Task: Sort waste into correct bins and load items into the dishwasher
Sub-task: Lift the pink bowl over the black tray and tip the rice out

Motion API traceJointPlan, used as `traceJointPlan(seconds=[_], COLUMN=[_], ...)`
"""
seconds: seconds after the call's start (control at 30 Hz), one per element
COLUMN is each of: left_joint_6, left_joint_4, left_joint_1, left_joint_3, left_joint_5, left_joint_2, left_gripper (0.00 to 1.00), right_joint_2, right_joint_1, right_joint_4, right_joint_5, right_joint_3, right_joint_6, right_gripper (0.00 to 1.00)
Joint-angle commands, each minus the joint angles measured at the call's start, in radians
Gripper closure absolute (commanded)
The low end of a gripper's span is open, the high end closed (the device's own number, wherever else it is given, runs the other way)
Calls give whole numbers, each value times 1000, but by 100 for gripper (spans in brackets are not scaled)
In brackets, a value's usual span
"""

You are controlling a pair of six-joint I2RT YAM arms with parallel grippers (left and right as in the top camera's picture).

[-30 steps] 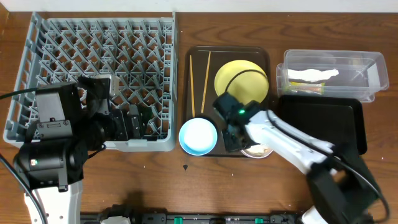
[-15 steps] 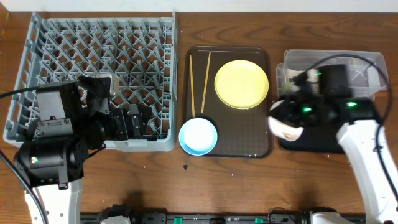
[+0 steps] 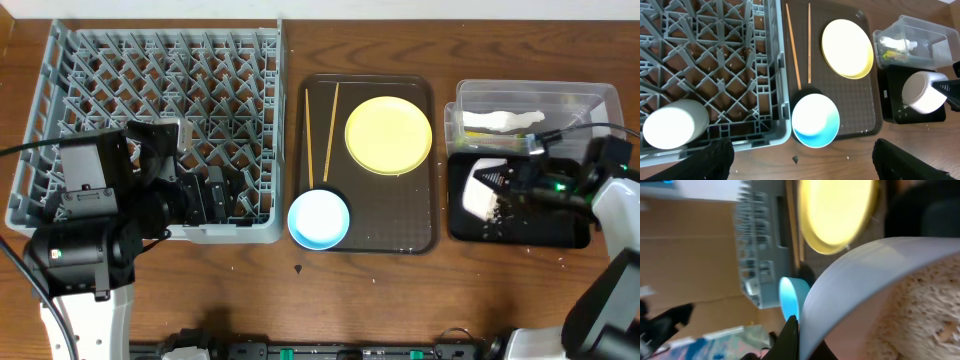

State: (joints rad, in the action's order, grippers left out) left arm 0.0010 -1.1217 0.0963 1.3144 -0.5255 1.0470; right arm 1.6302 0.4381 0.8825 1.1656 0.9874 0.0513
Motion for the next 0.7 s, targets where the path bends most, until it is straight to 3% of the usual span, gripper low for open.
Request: traceJointPlan(seconds=[0.0,0.37,0.67], left_joint_6=[14,14,14], left_joint_4=[-3,-3,-3], left_joint_1=[3,3,3], left_joint_3=[15,15,15], left_joint_5=[-17,-17,-17], left_joint_2=[5,5,5], left_gripper=[11,11,11], right_joint_2=[46,70,70], right_joint_1=[54,113,157], right_joint_4=[0,12,44], right_joint_5=[252,203,285], right_joint_3=[-3,-14,-34], right_joint_6=[204,241,224], right_gripper=[99,99,99])
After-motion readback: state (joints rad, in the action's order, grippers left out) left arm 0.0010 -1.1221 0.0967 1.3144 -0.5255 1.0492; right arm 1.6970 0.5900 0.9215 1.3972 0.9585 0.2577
